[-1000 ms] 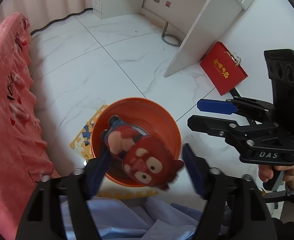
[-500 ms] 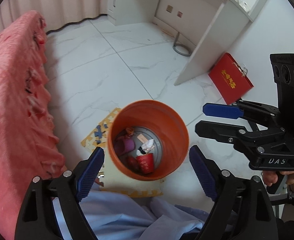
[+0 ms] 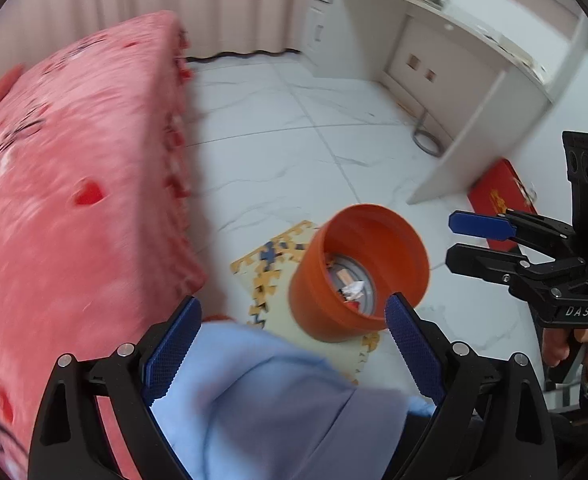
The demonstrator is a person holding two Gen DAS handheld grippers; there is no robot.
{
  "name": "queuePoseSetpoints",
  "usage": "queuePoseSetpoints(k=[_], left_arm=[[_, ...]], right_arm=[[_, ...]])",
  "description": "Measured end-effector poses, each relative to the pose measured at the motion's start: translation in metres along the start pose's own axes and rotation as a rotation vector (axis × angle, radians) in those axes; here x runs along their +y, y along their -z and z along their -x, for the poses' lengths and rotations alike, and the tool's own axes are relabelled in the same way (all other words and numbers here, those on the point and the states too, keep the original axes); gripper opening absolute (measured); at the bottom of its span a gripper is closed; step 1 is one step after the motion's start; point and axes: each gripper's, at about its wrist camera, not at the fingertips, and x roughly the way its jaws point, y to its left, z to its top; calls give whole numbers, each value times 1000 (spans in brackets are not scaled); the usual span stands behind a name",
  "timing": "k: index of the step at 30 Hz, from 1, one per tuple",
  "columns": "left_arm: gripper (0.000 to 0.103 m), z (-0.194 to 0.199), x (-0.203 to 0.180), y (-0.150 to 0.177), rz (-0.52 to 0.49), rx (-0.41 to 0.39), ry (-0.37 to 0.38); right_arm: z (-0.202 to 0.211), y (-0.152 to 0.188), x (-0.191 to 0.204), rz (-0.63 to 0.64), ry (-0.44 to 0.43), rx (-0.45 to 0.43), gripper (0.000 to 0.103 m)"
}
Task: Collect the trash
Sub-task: 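Move both tools back over the bed toward the remaining items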
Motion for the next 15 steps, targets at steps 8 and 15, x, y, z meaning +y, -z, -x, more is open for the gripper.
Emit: queuePoseSetpoints(k=[8,15], left_arm=[[97,48,41,41,135,-63,-87],[97,83,81,84,241,-86,-161]], right_arm=[[-22,-9,64,118,-77,41,63],[-49,-14,127,234,-136,87,69]])
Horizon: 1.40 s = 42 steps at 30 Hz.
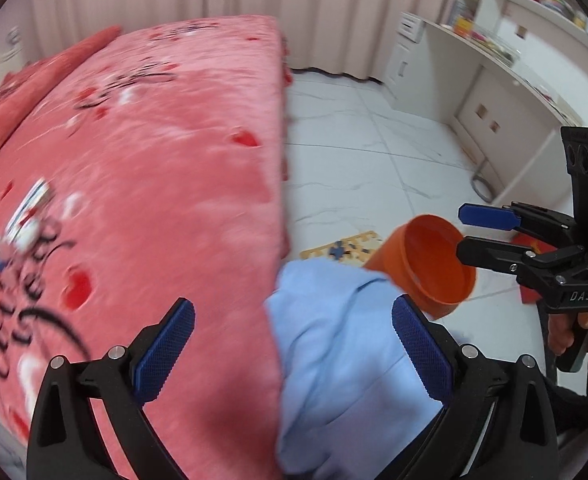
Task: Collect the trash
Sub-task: 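Move both tools back over the bed toward the remaining items, then grasp the Hello Kitty plush with right tool while left tool grasps the white-blue medicine box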
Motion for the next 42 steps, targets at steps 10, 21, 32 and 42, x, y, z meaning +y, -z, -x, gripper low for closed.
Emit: queuePoseSetpoints(k=[10,21,32,42], left_arm=[[97,37,78,47,154,-19,-115],[97,58,161,78,307,-29,-199],[97,57,232,59,364,-42,-233],[97,39,314,20,453,-71,-291]], right_arm=[[-53,-25,78,128,-76,64,75],[-117,-61,148,226,-138,110,80],[-184,-117,204,332,-201,112,80],[-257,-158,226,351,-223,130,80]])
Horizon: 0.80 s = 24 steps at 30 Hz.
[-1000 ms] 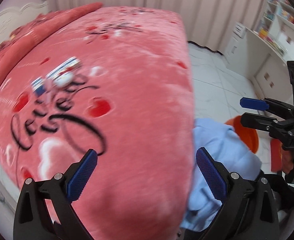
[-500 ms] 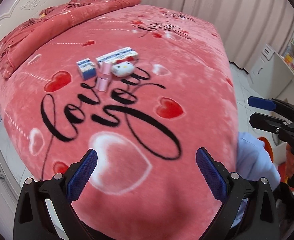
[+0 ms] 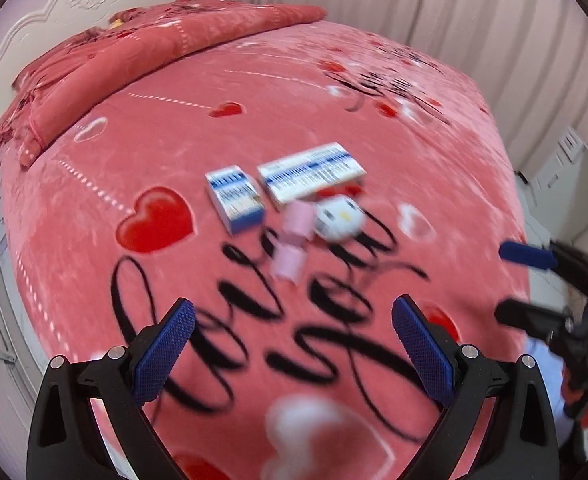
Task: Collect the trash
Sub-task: 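Grasp the Hello Kitty plush with right tool while left tool grasps the white-blue medicine box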
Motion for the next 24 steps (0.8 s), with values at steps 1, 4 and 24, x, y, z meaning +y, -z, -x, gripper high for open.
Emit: queuePoseSetpoints(k=[1,4,24], left_arm=[[97,-6,5,-6,18,2,-2],[97,-18,14,-14,45,10,20],[97,-68,41,-35,31,60,24]], right_arm=[[-9,-5,-1,7,1,1,80],[-32,-16,-4,13,-3,11,80],[-163,-52,-18,152,-3,106,42]])
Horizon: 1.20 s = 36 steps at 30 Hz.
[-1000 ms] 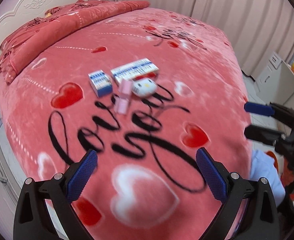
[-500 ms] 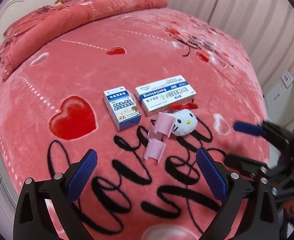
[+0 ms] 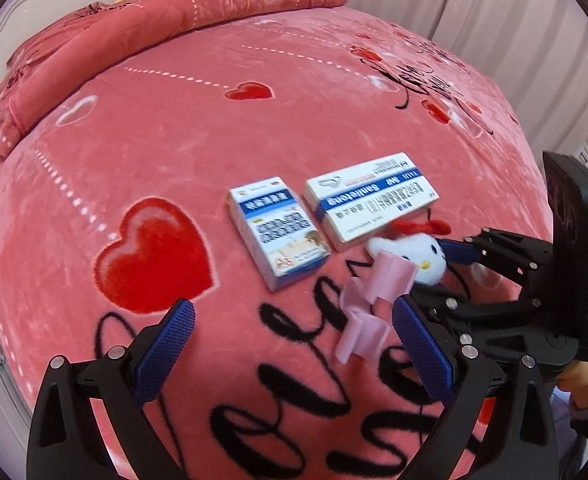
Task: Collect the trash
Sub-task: 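Grasp the Hello Kitty plush with right tool while left tool grasps the white-blue medicine box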
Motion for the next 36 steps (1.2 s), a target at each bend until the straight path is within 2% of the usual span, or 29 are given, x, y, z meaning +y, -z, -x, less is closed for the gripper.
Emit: queuePoseSetpoints(k=[5,10,13,18,20,22,23,27,31,32,33,36], left_arm=[[97,2,-8,2,-17,4,7],[97,1,-1,-16,61,-15,-7],[97,-10,1,-24,84,-18,-54],[97,-28,16,-30,179,-7,-59],[97,-37,20,-31,205,10,-84],[97,-42,25,-32,227,8,-68],[96,-44,28,-32,234,9,-61],[61,-45,33,-31,221,11,-45],[56,-51,34,-31,167,33,-32],[46,-49,34,-30,154,35,-16],[44,-48,36,-29,149,36,-4],[43,-40,37,-26,130,27,20]], right_arm=[[30,6,-10,-26,-7,-41,40],[69,18,-14,-57,-14,-76,41],[78,24,-12,-59,-19,-82,41],[85,27,-14,-66,-32,-91,41],[85,28,-16,-75,-38,-97,41],[85,28,-17,-80,-42,-102,42],[85,29,-17,-84,-49,-103,41],[85,31,-17,-91,-55,-104,42],[83,34,-18,-108,-65,-99,42],[84,35,-18,-113,-64,-101,42],[85,37,-18,-116,-62,-104,42],[89,39,-17,-121,-62,-104,42]])
